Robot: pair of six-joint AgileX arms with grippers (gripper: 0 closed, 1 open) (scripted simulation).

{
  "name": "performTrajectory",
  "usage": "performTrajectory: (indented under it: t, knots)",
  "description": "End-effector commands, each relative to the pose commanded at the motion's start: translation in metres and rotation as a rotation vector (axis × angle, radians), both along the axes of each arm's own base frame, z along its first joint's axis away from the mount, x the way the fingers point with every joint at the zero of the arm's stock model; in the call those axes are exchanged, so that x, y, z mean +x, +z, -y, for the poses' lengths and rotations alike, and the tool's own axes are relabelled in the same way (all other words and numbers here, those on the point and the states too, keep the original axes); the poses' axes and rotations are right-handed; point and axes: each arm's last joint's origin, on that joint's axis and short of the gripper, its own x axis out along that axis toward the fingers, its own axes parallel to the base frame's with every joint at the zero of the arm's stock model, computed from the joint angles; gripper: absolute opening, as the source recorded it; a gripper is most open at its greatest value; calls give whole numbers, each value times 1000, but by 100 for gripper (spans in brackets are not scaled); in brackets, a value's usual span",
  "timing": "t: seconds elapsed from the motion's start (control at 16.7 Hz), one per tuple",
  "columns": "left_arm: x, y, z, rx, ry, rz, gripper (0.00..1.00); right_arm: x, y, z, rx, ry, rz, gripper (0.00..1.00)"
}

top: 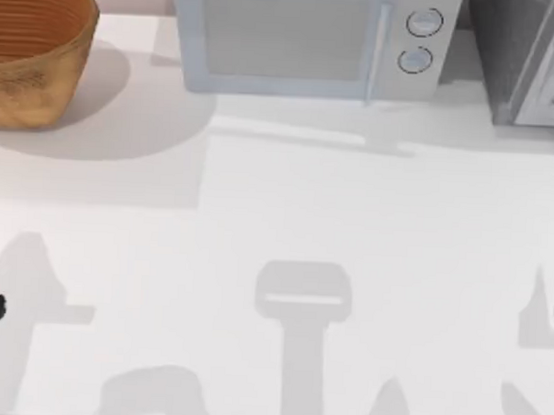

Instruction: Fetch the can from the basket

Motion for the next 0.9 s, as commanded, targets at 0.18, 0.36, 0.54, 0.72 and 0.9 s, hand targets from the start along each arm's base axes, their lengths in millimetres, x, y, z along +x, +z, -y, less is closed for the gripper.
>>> performTrajectory:
  t: [0.18, 0.36, 0.54, 0.72, 0.9]
  knots:
    - [0, -8, 0, -3, -1, 24, 0, 0, 0, 0, 0, 0, 0, 100]
    - [0, -8, 0, -3, -1, 24, 0, 0, 0, 0, 0, 0, 0, 100]
    - [0, -9, 0, -2, -3, 10, 0, 0, 0, 0, 0, 0, 0, 100]
    - [4, -12, 2, -9, -48, -44, 0, 0, 0, 0, 0, 0, 0, 100]
    - [12, -7, 6, -18, -131, -98, 0, 0, 0, 0, 0, 0, 0, 100]
